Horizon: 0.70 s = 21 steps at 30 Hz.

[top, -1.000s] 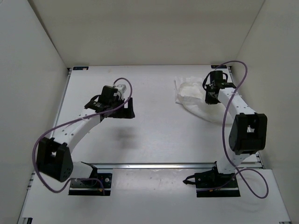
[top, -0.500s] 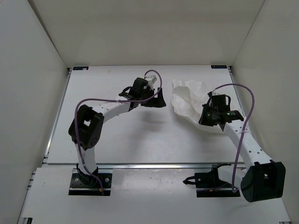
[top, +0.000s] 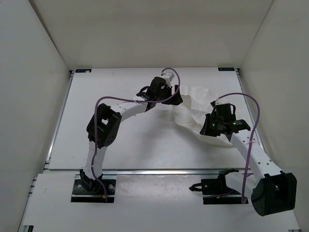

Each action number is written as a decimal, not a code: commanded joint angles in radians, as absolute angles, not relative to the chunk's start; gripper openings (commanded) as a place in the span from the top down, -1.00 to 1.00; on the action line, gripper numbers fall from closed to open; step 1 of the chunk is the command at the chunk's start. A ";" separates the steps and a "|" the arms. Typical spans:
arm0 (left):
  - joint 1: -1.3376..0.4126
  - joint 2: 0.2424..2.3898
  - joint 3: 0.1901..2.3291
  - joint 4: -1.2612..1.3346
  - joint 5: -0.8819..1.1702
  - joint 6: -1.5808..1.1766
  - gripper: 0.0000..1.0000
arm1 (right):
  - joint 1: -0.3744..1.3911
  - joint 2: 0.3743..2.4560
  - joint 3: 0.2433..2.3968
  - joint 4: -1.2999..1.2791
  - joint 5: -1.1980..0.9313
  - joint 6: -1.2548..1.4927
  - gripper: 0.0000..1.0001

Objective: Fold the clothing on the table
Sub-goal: Flatten the skirt out

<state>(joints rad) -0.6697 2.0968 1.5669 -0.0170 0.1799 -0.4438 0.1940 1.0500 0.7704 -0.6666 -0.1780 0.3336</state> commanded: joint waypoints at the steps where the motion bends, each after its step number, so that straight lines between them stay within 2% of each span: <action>1: -0.713 2.101 1.638 -0.043 0.058 -0.365 -0.79 | 0.195 1.028 0.791 -0.664 -0.198 0.339 1.00; 4: -0.724 2.138 1.670 -0.069 -0.014 -0.344 -0.59 | 0.218 1.035 0.824 -0.686 -0.186 0.328 0.99; 7: -0.715 2.155 1.672 -0.055 -0.020 -0.351 -0.26 | 0.209 1.039 0.842 -0.704 -0.187 0.318 1.00; 9: -0.707 2.158 1.670 -0.063 -0.023 -0.348 0.33 | 0.190 1.031 0.853 -0.727 -0.186 0.302 1.00; 10: -0.701 2.161 1.677 -0.064 -0.025 -0.339 0.54 | 0.180 1.026 0.865 -0.730 -0.172 0.290 0.99; 11: -0.693 2.161 1.677 -0.064 -0.026 -0.337 1.00 | 0.176 1.025 0.885 -0.747 -0.157 0.276 1.00; 17: -0.680 2.094 1.681 -0.176 -0.125 -0.295 1.00 | 0.097 1.049 0.972 -0.788 -0.161 0.226 1.00; 21: -0.628 1.857 1.458 -0.141 -0.202 -0.288 1.00 | 0.075 1.083 1.034 -0.759 -0.129 0.206 1.00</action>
<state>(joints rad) -0.6746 2.0899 1.5543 -0.1280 -0.1032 -0.3157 0.0879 1.0653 0.9649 -0.7799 -0.1585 0.2451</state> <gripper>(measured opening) 0.021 0.009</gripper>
